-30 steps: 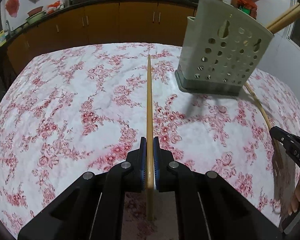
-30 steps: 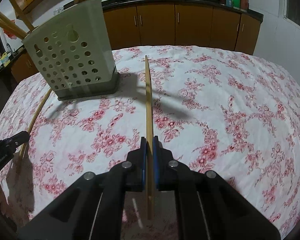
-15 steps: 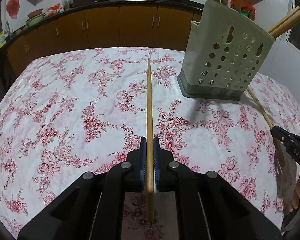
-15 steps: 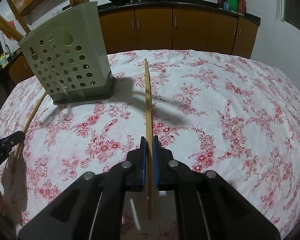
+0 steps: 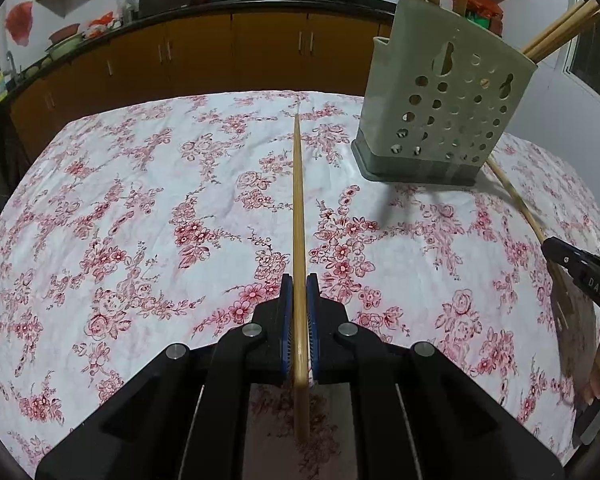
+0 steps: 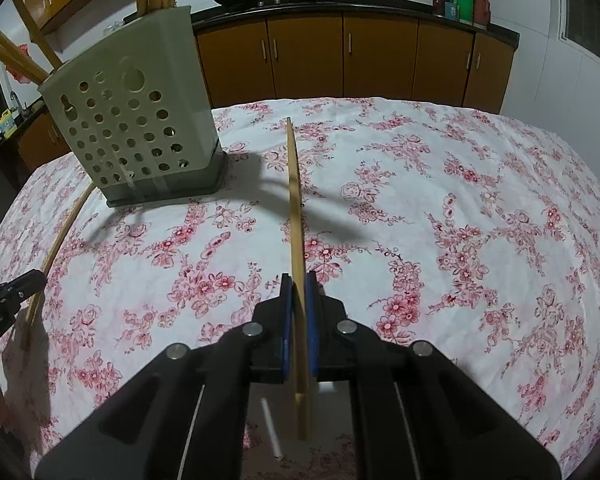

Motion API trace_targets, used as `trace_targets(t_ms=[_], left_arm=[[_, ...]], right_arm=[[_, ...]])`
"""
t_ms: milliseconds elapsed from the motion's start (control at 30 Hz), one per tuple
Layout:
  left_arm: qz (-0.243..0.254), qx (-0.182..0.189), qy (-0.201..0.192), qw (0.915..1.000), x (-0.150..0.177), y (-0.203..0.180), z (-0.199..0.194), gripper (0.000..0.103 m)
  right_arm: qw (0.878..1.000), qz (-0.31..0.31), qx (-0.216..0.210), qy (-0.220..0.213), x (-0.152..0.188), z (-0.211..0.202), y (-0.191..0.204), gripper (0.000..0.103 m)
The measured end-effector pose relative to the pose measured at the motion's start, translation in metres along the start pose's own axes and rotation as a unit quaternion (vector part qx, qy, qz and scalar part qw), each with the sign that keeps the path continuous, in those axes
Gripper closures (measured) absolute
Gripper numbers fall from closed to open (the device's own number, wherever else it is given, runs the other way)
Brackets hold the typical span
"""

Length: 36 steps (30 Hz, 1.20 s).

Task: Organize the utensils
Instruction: 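Hold the grasped chopsticks with both tools above the table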

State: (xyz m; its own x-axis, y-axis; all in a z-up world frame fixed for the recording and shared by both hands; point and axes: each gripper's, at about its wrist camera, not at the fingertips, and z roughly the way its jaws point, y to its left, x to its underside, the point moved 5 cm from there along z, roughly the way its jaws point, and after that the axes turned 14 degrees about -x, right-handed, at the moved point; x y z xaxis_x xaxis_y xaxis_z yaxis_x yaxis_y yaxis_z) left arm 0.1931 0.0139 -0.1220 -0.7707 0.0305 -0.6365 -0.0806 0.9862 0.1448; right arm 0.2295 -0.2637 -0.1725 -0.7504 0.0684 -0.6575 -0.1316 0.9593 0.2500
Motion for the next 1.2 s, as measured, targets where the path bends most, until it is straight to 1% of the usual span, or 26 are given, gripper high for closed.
trace_targets(t_ms=[533, 1200], left_arm=[[0.007, -0.006, -0.002, 1.0, 0.0048, 0.0025, -0.003, 0.095], [0.004, -0.004, -0.002, 1.0, 0.0057, 0.0031, -0.004, 0.095]], right_arm=[[1.0, -0.001, 0.0, 0.0, 0.0026, -0.0032, -0.0018, 0.095], [1.0, -0.003, 0.001, 0.001, 0.004, -0.0043, 0.0, 0.095]])
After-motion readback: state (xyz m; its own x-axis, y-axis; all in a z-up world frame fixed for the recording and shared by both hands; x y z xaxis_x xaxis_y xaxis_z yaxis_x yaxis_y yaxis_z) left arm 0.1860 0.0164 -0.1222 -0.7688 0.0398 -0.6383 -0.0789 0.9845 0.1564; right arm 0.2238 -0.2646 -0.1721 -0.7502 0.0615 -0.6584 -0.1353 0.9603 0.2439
